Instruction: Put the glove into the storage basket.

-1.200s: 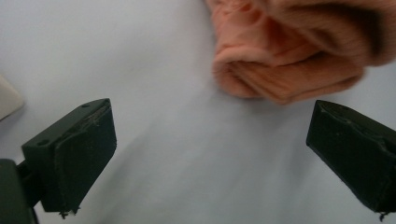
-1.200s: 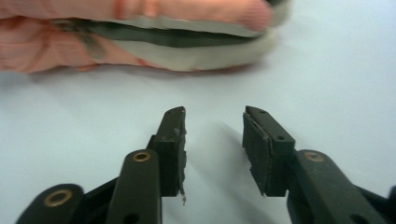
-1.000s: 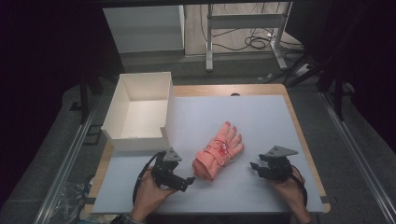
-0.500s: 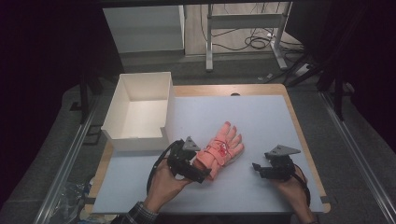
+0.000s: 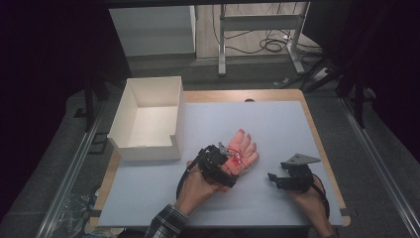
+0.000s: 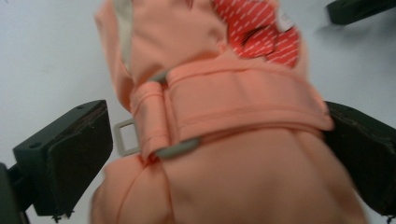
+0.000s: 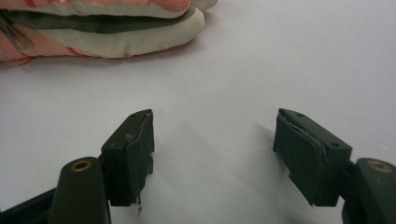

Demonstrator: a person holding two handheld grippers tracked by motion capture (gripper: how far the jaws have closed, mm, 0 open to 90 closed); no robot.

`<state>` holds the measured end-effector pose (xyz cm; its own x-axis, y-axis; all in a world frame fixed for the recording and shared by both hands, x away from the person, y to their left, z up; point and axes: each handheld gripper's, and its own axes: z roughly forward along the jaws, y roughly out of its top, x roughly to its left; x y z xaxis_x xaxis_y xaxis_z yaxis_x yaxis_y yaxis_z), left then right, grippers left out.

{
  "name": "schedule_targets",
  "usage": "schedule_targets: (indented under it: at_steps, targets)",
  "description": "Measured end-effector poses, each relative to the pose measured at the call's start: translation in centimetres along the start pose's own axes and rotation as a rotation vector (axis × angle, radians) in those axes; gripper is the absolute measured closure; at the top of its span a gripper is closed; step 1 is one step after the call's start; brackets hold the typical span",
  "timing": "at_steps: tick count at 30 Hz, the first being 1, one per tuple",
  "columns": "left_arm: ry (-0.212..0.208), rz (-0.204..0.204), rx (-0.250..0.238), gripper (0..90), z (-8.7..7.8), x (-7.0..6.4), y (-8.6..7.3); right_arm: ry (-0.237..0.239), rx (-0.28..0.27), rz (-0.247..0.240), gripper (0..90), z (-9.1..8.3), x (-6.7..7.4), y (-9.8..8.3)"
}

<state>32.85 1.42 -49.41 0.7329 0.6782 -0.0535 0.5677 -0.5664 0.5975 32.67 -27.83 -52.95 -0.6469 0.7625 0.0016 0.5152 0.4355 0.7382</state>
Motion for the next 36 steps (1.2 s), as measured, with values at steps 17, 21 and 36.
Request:
schedule_targets:
  at_steps: [17,21,36]
  targets:
    - [0.020,-0.015,0.041,10.1,2.7,-0.8,-2.1,-0.002,0.001,-0.002,29.4,0.0,0.0,0.0]
    - [0.023,-0.013,0.046,23.2,2.3,-0.8,-1.9,-0.005,0.001,-0.004,29.4,0.0,0.1,0.0]
    - [-0.049,0.046,0.036,49.1,0.9,0.1,-1.6,0.003,-0.002,0.003,29.4,0.0,0.0,0.0]
